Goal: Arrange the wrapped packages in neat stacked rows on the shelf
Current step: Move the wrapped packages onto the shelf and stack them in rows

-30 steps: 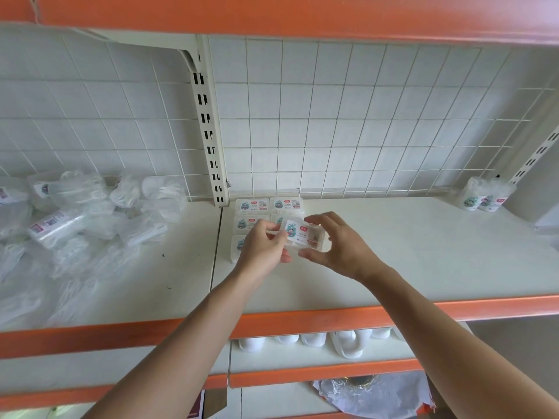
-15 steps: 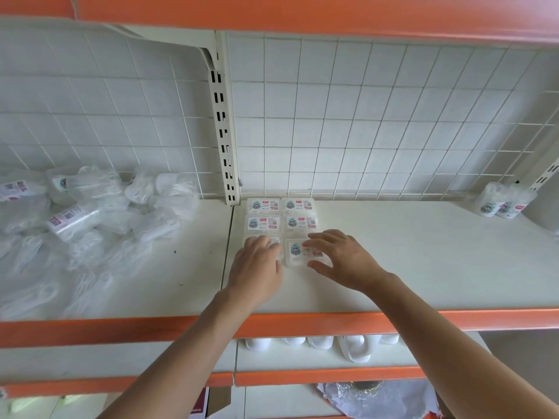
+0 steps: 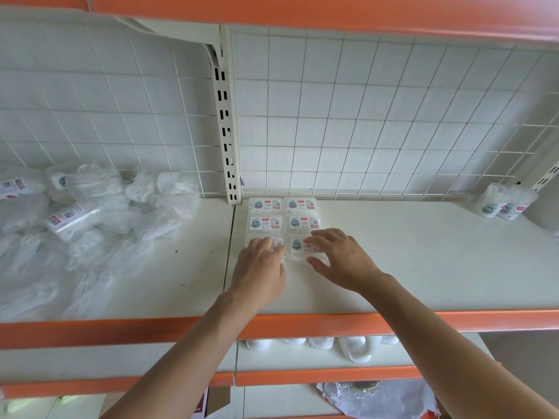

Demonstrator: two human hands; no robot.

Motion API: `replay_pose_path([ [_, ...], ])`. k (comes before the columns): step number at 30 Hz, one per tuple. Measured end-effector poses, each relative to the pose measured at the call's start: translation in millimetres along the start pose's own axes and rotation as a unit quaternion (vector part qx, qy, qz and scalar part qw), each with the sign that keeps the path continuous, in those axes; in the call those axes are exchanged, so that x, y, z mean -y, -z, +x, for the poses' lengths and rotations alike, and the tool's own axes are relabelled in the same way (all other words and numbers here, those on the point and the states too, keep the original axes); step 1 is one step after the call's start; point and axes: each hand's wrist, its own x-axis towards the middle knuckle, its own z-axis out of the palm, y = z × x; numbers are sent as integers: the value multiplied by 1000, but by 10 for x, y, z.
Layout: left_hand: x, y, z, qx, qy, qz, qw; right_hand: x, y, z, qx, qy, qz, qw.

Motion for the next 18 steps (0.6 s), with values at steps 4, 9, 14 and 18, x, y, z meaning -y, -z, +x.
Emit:
replay_pose_path([
  [4,5,-1,0,0,-6,-1,1000,19,1,-8,3,-5,0,1000],
  [9,43,-10,0,-1,-24,1,1000,101,-34,-20,-18,-28,-16,999],
  [14,134,45,0,-48,-46,4,998,275,-31,-3,-28,-57,-33,997],
  [18,322,192,1,-45,-36,51,997,458,-24,102,-10,-87,-44,995],
])
